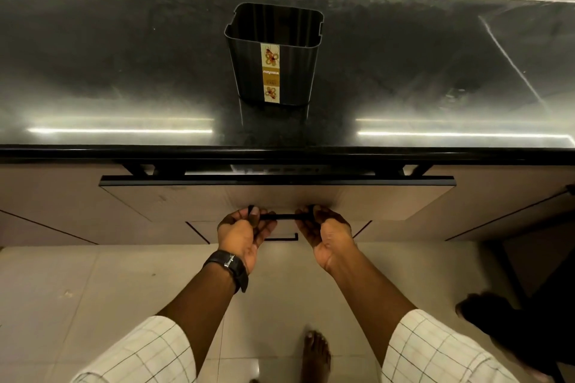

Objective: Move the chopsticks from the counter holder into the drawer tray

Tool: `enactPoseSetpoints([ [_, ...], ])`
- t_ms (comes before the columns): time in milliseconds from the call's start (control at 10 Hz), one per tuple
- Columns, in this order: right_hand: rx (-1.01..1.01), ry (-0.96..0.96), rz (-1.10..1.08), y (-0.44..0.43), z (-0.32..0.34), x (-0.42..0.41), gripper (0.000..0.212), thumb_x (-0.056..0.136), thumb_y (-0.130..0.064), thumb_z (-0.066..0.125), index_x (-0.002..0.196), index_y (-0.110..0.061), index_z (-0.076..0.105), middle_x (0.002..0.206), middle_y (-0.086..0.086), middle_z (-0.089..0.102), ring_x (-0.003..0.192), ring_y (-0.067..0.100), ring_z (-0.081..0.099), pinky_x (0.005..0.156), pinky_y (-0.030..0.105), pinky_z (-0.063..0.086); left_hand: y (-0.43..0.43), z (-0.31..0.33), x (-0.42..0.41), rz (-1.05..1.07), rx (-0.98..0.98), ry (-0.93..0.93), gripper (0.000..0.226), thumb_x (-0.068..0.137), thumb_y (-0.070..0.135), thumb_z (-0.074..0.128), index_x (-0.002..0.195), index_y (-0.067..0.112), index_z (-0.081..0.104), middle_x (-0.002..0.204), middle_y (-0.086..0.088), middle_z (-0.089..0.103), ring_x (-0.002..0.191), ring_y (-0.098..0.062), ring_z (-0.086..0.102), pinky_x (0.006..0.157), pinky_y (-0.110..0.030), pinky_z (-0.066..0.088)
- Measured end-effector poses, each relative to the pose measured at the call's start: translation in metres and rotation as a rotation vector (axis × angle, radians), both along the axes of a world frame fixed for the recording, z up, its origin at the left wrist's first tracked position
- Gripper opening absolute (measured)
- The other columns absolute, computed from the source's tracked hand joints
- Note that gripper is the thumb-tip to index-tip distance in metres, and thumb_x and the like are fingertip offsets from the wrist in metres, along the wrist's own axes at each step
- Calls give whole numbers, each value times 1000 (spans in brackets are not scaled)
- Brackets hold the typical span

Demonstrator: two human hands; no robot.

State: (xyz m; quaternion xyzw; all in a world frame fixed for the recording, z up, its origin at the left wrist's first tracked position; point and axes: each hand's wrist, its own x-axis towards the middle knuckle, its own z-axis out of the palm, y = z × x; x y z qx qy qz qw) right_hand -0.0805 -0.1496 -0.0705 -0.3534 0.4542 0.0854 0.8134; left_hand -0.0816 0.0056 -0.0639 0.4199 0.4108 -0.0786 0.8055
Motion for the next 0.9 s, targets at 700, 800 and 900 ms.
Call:
enactPoseSetpoints([
  [700, 34, -22, 72, -8, 9, 68, 11, 102, 1, 52, 108, 0, 62, 96, 21, 71, 98, 36, 69, 68, 41, 59, -10, 4, 69, -11, 73, -11, 22, 99, -6, 55, 119, 4, 54, 101, -22, 70, 101, -41, 71, 80, -46, 62],
  [800, 55, -32, 45, -8, 11, 68, 17, 102, 5, 49, 114, 1, 61, 100, 22, 71, 103, 37, 68, 68, 41, 58, -9, 5, 72, -24, 74, -3, 20, 99, -7, 55, 116, 3, 56, 106, -25, 70, 102, -42, 72, 78, -46, 63],
  [900, 79, -24, 1, -4, 10, 58, 28, 100, 9, 49, 121, -2, 64, 115, 21, 71, 111, 35, 67, 80, 41, 59, -7, 9, 71, -35, 57, 10, 18, 98, -8, 55, 113, 1, 57, 108, -26, 70, 102, -42, 71, 72, -44, 64],
])
